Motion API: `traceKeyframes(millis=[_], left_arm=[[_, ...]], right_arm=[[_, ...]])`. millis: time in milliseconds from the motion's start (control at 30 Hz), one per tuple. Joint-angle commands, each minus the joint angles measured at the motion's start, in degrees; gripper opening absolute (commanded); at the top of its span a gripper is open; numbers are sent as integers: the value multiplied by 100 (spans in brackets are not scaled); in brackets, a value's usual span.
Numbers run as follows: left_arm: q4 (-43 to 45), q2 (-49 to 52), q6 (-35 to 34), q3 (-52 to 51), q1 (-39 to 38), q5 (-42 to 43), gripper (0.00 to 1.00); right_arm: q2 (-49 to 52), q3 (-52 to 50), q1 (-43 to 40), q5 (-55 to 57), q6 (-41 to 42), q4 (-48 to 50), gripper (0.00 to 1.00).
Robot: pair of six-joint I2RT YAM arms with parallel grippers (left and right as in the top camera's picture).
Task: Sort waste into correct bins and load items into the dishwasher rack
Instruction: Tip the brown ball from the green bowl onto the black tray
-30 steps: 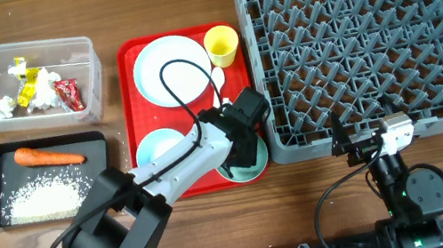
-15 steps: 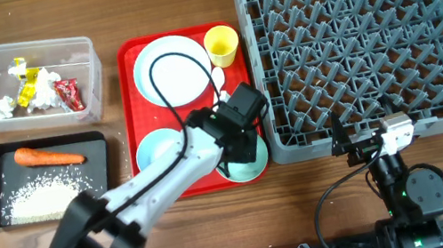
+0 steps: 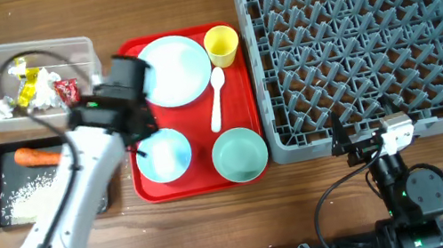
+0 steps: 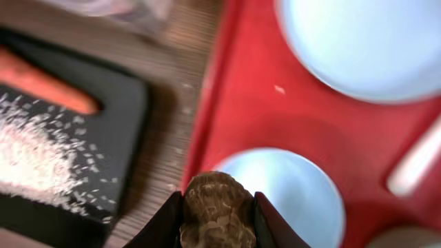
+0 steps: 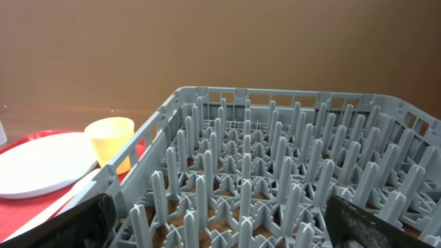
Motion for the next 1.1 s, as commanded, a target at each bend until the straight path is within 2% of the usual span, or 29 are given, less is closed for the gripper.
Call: traceKeyframes(millis=[0, 100, 233, 367, 433, 467, 533, 667, 800, 967, 1067], left_arm=[[-24, -48, -170, 94, 1257, -195, 27], [20, 4, -203, 87, 2249, -197, 29], [295, 225, -647, -33, 3362, -192, 25], [579, 511, -756, -393, 4076, -144, 29], [645, 603, -745, -444, 4319, 61, 39], [647, 621, -745, -444, 4426, 256, 61], [647, 619, -721, -444, 4555, 387, 68], [688, 619, -721, -442, 4577, 452, 78], [688, 459, -686, -407, 4516, 710, 80], [710, -291, -549, -334, 3773, 1534, 70], [708, -599, -549, -334, 2879, 1718, 75]], right_arm=[[4, -7, 11, 13, -66, 33, 100], [4, -7, 11, 13, -66, 33, 100], [4, -7, 11, 13, -68, 33, 100], [4, -7, 11, 13, -68, 33, 100], [4, -7, 11, 13, -68, 33, 100], [4, -7, 11, 13, -66, 33, 100], [4, -7, 11, 13, -63, 33, 100], [4, -7, 11, 13, -63, 33, 100], [4, -7, 11, 13, -63, 33, 100], [4, -7, 11, 13, -66, 33, 100], [4, -7, 11, 13, -66, 33, 100]])
